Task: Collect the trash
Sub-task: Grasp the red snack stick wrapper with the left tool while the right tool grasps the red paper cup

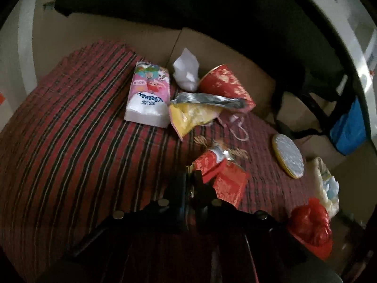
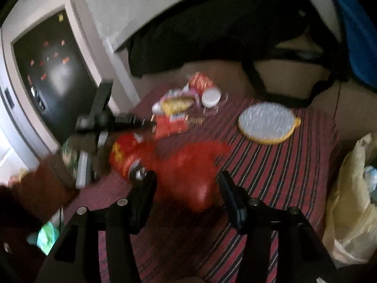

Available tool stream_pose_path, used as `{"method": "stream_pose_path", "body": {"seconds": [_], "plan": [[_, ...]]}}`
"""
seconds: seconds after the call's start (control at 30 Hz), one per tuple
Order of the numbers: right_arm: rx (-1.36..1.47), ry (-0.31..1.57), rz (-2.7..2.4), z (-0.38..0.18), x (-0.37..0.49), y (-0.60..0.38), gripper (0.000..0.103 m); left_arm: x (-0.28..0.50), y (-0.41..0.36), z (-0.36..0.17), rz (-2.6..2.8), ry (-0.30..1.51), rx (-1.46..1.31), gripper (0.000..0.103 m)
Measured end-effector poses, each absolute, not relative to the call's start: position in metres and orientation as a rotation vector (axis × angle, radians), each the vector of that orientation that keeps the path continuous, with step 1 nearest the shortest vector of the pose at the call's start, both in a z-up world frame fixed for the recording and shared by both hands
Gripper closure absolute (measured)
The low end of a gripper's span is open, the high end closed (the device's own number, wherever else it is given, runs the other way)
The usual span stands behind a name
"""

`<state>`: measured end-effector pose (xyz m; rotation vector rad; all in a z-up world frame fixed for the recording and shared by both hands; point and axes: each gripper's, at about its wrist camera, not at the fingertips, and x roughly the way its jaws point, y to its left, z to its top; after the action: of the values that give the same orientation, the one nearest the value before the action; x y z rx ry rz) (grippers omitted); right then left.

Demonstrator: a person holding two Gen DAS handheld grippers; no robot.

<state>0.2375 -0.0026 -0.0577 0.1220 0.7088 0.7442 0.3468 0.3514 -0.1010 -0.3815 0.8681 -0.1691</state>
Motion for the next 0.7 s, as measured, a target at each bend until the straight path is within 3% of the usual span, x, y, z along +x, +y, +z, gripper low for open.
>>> {"method": "stream_pose_path", "body": {"seconds": [0.17, 0.43, 0.7], "plan": [[0.107, 0.652, 0.711, -0.037, 0.271, 0.012, 0.036, 0.311, 0.346, -0.080, -0.129, 0.776, -0.328, 0.099], [-0.165, 0.645, 0.741, -0.021, 0.366, 0.121, 0.036, 0.268, 0.375, -0.056, -0.044, 0.691, -0.314, 0.100], [-0.485, 0.654, 0.640, -0.060, 0.440, 0.196, 0.036, 0.250, 0.402, -0.061, -0.026, 0.681, -0.395, 0.100]]}}
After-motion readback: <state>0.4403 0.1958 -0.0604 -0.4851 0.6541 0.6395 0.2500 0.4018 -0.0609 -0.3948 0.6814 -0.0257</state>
